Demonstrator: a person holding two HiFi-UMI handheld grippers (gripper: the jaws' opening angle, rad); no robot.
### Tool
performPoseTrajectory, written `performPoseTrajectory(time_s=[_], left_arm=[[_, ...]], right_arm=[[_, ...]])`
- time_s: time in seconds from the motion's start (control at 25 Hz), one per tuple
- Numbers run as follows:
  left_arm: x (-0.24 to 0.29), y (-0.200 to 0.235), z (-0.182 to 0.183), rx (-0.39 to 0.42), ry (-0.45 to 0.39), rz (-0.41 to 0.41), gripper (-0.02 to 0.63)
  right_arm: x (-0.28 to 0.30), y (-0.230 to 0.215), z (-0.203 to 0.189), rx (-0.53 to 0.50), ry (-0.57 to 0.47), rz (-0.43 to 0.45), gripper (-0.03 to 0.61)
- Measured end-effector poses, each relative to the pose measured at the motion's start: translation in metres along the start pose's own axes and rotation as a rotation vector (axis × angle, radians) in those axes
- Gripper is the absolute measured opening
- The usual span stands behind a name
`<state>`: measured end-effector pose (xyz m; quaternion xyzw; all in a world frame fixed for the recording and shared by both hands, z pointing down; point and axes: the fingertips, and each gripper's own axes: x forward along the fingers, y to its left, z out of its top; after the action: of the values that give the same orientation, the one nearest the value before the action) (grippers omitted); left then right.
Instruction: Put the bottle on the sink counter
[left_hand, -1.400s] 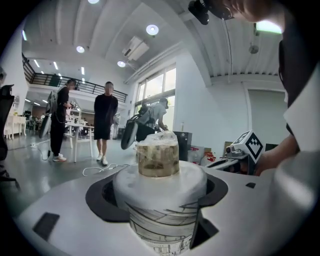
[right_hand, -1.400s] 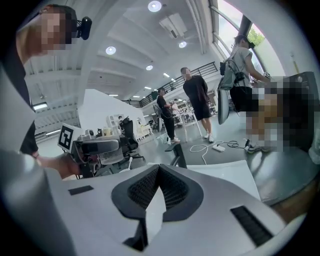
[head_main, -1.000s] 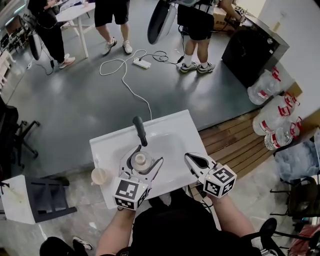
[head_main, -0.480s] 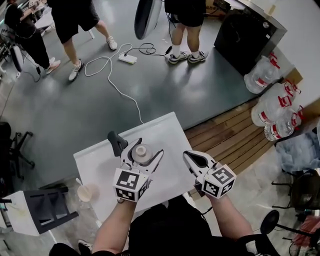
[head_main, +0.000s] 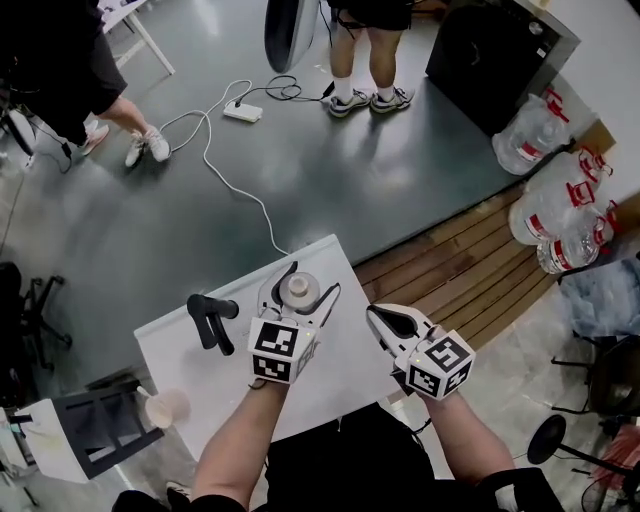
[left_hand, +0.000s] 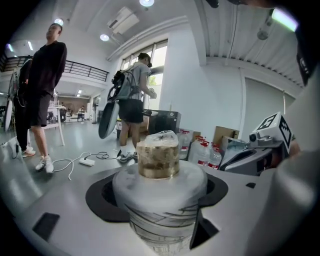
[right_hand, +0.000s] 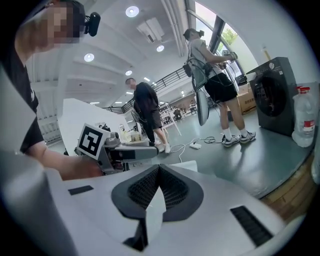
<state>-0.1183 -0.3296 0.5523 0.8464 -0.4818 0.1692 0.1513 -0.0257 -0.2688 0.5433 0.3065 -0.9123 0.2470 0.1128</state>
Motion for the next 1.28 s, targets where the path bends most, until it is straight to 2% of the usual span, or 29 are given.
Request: performPoseTrajectory(time_s=[0.28,0.52,0.72,1.0,1.28], left_arm=[[0.052,0.013,-0.034,-0.026,0.071,-0.003,0.344],[0.08,0.015,-0.048,-0.032,0.078,-0.029,0.344],[0.1,0.018,-0.052,-0.031,0.088,-0.028,0.344],[0.117,0.019,-0.053,0.016,0.102,-0.023,0.344],[0.129,0.021,-0.061,0.0,0.133,-0.011,0.345]], right_arm=[[0.01,-0.023,-0.006,0.0,0.022,0.012,0.015],[0.009,-0.042,-0.023,0.019,0.054,-0.008,0.015],[0.006,-0.053,-0.027,0.03,0.07,-0.02,0.015],[0.012,-0.055,-0.03,0.039,0.075,-0.012,0.015],[0.01,-0.058,-0.033,0.047,0.081,-0.008,0.015]])
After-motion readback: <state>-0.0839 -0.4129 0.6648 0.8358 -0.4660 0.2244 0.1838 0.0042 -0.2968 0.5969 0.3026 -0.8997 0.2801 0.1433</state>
